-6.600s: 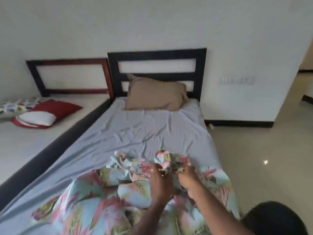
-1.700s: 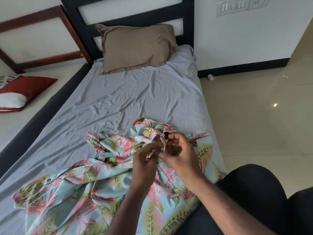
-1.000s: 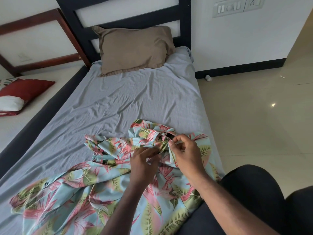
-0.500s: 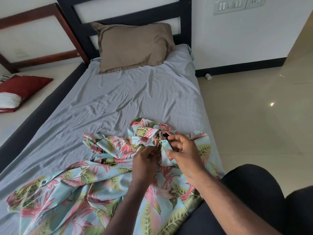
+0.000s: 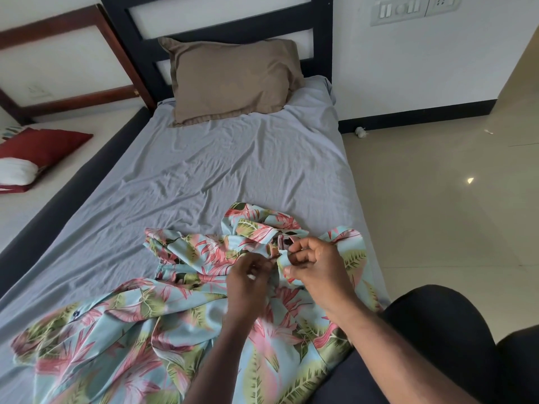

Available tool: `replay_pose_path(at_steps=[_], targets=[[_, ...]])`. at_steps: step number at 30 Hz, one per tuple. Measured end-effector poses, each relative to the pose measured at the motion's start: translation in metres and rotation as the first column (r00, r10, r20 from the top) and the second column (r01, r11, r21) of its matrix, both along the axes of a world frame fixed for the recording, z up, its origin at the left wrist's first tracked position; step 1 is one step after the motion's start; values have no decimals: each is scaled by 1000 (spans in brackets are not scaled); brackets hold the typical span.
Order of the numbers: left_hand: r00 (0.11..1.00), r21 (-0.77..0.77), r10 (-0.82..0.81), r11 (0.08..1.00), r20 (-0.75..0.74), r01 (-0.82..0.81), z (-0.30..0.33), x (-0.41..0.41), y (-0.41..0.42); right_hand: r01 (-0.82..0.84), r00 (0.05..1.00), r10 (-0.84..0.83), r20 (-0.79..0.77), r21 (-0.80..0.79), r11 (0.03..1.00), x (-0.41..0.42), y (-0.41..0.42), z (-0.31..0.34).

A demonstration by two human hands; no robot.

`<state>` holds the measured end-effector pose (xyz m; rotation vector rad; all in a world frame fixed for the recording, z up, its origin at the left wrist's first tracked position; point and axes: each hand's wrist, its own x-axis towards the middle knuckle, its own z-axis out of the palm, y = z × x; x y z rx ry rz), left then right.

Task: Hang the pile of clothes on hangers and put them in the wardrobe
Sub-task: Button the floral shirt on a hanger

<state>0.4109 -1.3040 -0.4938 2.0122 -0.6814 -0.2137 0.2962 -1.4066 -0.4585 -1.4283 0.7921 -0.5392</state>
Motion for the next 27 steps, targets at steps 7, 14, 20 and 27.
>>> replay_pose_path(at_steps=[7,14,20,27], targets=[[980,-279,62,954,-188,-113,37,-21,10,107,993,-108,50,25,994,-1,1,3],[970,-305,10,948,-242,-86,40,-46,4,22,989,-69,133,324,946,-1,14,8],[975,-220,26,973,-219,-75,36,-44,8,41,997,-50,57,152,988,-4,13,7],[992,-46,124,991,16,-123,38,-46,4,-20,997,15,73,61,998,-2,19,6]])
